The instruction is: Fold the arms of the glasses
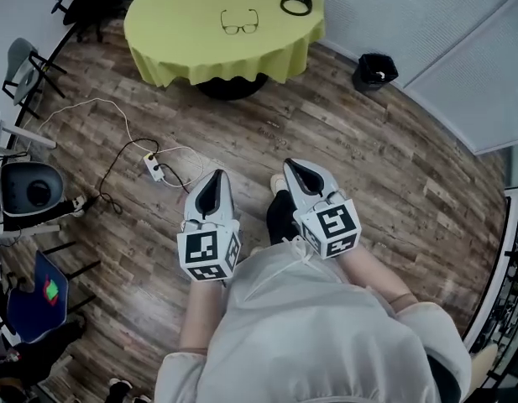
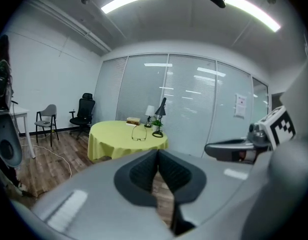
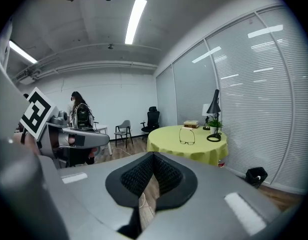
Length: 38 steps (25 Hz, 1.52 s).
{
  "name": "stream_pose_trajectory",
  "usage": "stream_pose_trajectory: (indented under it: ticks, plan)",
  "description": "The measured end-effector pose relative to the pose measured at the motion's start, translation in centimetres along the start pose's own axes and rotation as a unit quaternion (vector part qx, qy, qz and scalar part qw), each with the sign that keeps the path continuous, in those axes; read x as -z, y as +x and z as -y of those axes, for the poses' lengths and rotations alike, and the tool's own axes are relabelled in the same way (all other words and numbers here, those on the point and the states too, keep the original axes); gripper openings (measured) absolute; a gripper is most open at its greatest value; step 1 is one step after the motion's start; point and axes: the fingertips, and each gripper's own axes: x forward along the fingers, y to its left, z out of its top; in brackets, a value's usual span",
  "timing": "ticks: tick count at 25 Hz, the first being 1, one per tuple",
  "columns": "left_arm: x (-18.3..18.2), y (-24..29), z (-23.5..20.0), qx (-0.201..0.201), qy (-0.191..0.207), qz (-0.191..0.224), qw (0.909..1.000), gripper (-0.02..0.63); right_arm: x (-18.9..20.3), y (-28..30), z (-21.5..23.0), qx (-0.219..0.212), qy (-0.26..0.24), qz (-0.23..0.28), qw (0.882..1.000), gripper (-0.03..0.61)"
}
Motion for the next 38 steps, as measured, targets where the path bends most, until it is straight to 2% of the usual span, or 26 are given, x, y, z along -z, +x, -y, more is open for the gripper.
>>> stream_pose_trajectory:
  ticks: [14, 21, 28, 32, 38]
  plan:
    - [-9.3, 22.6, -1.2, -0.048, 0.004, 0.01, 0.9988, 0.006, -7.7, 16.2, 17.8, -0.047, -0.013, -0.001, 0.999, -0.002]
    - [-9.5, 30.0, -2.0, -0.056, 0.008, -0.022, 0.9982, 0.006, -7.5, 22.8, 23.8, -0.047, -0.009, -0.04, 0.998, -0.002]
    - [-10.5, 36.7, -6.4, -0.059, 0.0, -0.035, 0.9977, 0.006, -8.0, 29.5, 28.0, -0.018, -0.005, -0.062, 0.998, -0.002]
    - [-12.3, 41.8, -9.5, -0.043, 0.004, -0.034, 0.9985, 0.006, -9.1, 34.3, 30.7, 0.02, 0.003, -0.073, 0.997, -0.002]
    - [-15.0, 49.1, -15.3, -0.024, 0.005, -0.044, 0.9987, 0.006, -11.5, 42.0, 32.6, 0.042, 0.009, -0.087, 0.995, -0.002]
